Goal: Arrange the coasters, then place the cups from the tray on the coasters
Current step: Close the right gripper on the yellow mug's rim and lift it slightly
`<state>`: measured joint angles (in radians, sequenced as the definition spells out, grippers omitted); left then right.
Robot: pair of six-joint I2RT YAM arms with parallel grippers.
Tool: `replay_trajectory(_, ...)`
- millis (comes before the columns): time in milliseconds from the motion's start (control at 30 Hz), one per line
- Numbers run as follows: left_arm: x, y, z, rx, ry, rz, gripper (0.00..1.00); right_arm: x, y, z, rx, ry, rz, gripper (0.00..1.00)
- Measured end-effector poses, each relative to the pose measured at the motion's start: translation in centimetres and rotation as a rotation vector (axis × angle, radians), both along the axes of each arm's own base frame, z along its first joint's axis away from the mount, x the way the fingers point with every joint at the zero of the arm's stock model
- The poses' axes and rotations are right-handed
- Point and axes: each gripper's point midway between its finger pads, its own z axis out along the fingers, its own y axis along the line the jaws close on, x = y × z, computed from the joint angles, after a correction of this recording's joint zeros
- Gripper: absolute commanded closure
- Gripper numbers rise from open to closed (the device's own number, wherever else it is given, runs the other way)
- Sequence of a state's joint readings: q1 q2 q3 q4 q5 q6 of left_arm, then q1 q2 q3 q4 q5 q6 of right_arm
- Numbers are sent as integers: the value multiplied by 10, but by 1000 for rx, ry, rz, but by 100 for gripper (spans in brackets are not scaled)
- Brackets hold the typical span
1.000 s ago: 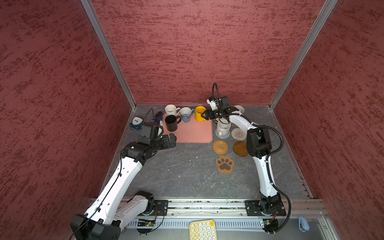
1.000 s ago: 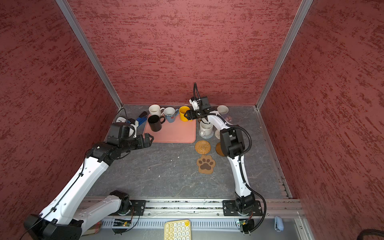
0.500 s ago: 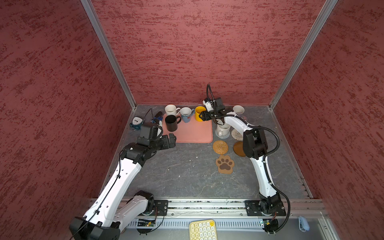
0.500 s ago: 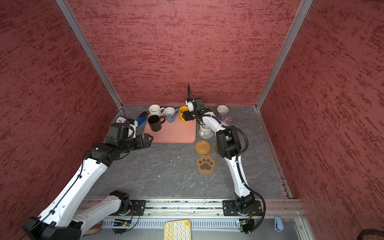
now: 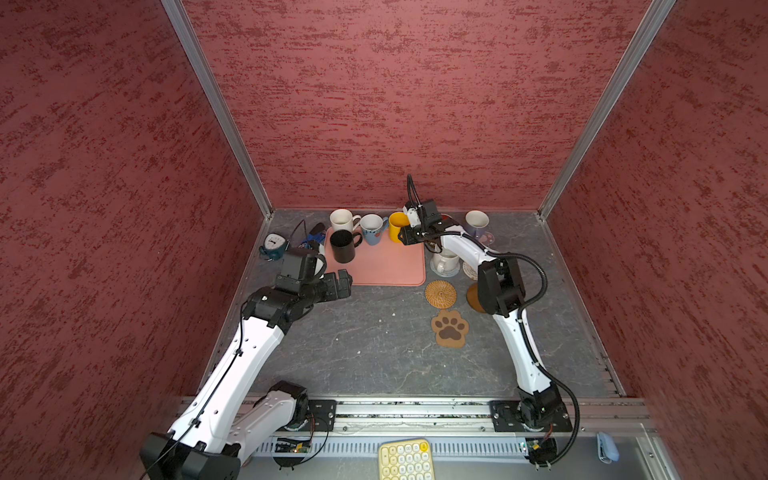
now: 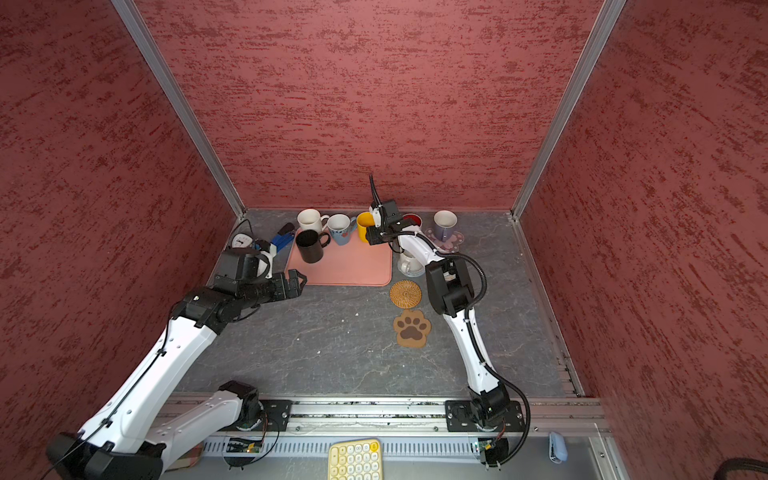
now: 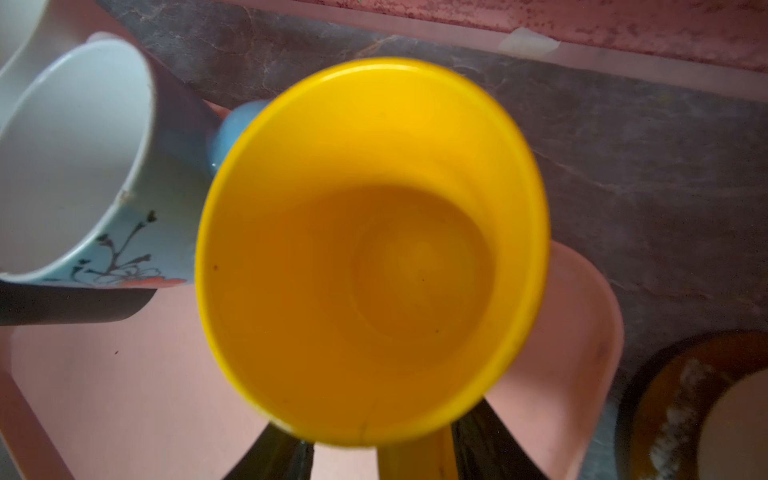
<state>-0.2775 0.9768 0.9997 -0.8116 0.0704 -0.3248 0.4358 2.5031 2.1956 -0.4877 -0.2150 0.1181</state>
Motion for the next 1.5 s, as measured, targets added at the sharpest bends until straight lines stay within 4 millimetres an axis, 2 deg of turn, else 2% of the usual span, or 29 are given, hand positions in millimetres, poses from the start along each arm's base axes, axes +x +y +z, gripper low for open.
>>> replay_trajectory(333,0,3,-1,0,1,8,0,1,-4,-3,-9,11,-32,65)
replay_trajectory(500,-1,4,0,-1,-3,12,0,0,-4,-4,-13,17,-33,79)
replay_trajectory(867,-3,5,-1,-2,-6,14,0,1,-6,-4,-22,13,-38,100)
replay_trajectory(1167,-6,5,3,-8,-20,13,0,-2,-4,-2,-39,6,-24,100)
replay_trajectory(1333,-7,6,6,-11,-31,13,0,-10,-9,12,-61,15,-27,100)
replay_trajectory(1500,-10,6,7,-17,-30,12,0,-15,-11,52,-49,-27,-27,100)
